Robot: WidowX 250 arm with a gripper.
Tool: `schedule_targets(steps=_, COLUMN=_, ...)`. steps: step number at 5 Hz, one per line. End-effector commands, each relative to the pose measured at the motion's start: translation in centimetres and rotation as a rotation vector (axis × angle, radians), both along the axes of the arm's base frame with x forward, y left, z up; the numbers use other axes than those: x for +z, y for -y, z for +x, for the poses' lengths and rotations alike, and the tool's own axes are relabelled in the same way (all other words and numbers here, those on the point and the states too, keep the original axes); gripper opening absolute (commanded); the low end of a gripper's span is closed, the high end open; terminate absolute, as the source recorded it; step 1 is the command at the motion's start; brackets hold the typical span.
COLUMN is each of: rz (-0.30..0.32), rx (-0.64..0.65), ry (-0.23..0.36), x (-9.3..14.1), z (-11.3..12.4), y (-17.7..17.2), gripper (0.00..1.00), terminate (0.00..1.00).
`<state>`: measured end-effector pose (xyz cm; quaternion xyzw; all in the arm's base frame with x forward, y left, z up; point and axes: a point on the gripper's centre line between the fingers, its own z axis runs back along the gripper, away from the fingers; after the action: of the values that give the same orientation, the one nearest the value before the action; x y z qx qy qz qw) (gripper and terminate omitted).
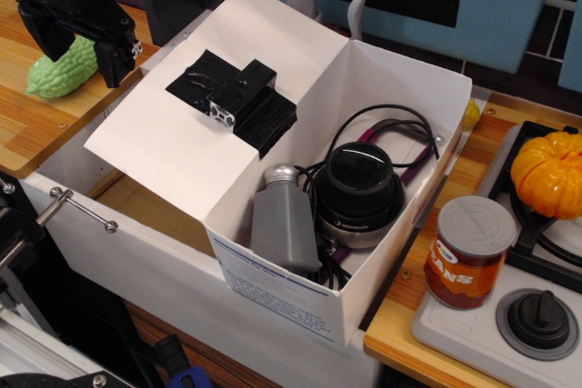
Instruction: Close white1fbox flap
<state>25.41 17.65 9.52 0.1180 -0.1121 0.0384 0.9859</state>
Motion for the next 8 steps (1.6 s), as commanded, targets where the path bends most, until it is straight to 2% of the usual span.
schedule_targets(steps=1, rz=0.000, rx=0.000, ry=0.000, x=0.0, z=0.0, y=0.0, gripper=1.00, terminate=0.00)
schedule_targets(steps=2, rz=-0.023, rx=-0.026, ry=0.018, x=-0.2, z=-0.2, y=0.5, gripper=1.00, terminate=0.00)
schedule_targets(steps=4, rz=-0.112, rx=-0.128, ry=0.095, x=2.3, z=0.0, y=3.4, gripper=1.00, terminate=0.00)
schedule_targets(steps=5, rz=-0.094, rx=-0.154, ry=0.128, x=4.2, z=0.0, y=5.4, gripper=1.00, terminate=0.00)
schedule_targets(steps=6, rz=-0.023, rx=-0.170, ry=0.111, x=6.8, z=0.0, y=8.2, gripper=1.00, terminate=0.00)
schedule_targets(steps=7, rz=0.005, rx=-0.184, ry=0.102, x=8.3, z=-0.1, y=11.0, gripper=1.00, terminate=0.00)
schedule_targets(steps=8, rz=-0.021, rx=-0.149, ry=0.094, x=8.2, z=0.1, y=14.7, gripper=1.00, terminate=0.00)
